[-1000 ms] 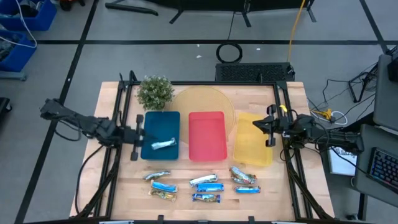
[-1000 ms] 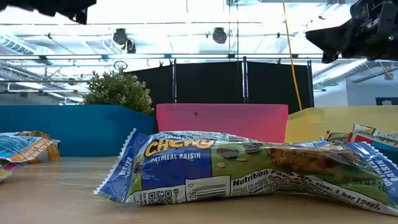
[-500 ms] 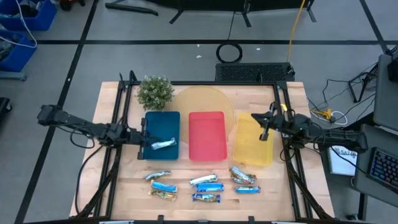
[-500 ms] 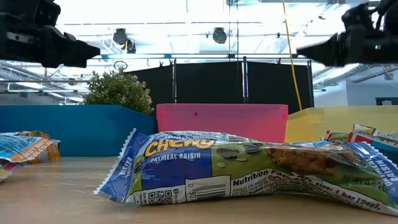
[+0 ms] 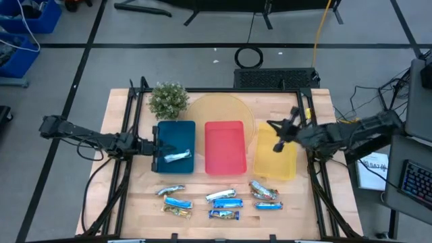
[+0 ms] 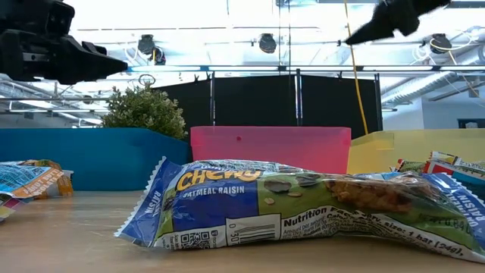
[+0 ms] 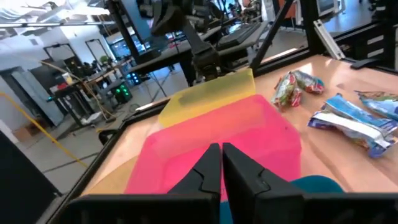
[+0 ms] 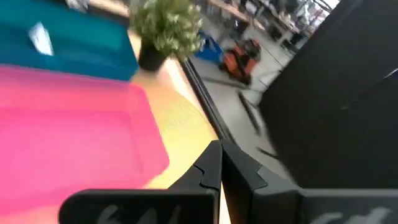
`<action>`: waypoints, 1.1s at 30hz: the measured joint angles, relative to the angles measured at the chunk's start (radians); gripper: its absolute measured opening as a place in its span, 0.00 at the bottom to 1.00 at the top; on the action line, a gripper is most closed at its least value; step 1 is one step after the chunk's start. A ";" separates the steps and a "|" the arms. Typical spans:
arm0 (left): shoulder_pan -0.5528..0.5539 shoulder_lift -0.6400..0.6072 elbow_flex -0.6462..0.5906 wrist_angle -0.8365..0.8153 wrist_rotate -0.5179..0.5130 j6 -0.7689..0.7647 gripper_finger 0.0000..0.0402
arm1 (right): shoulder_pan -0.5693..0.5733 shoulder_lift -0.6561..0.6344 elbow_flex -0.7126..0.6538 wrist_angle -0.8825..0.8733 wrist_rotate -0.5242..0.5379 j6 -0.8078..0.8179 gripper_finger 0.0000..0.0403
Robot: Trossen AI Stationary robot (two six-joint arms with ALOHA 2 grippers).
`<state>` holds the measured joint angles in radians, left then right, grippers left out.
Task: Pick and place Granola Bars by type
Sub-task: Put the red granola bar into the yellow bin
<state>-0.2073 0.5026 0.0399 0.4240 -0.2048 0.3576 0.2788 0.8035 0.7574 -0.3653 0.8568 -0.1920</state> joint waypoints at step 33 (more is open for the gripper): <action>0.000 0.000 0.000 -0.018 -0.055 -0.003 0.08 | 0.542 0.887 0.472 -0.578 -0.737 1.261 0.48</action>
<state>-0.2077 0.5026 0.0399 0.4061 -0.2594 0.3547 0.8204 1.6910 1.2299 -0.9429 0.1202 1.0690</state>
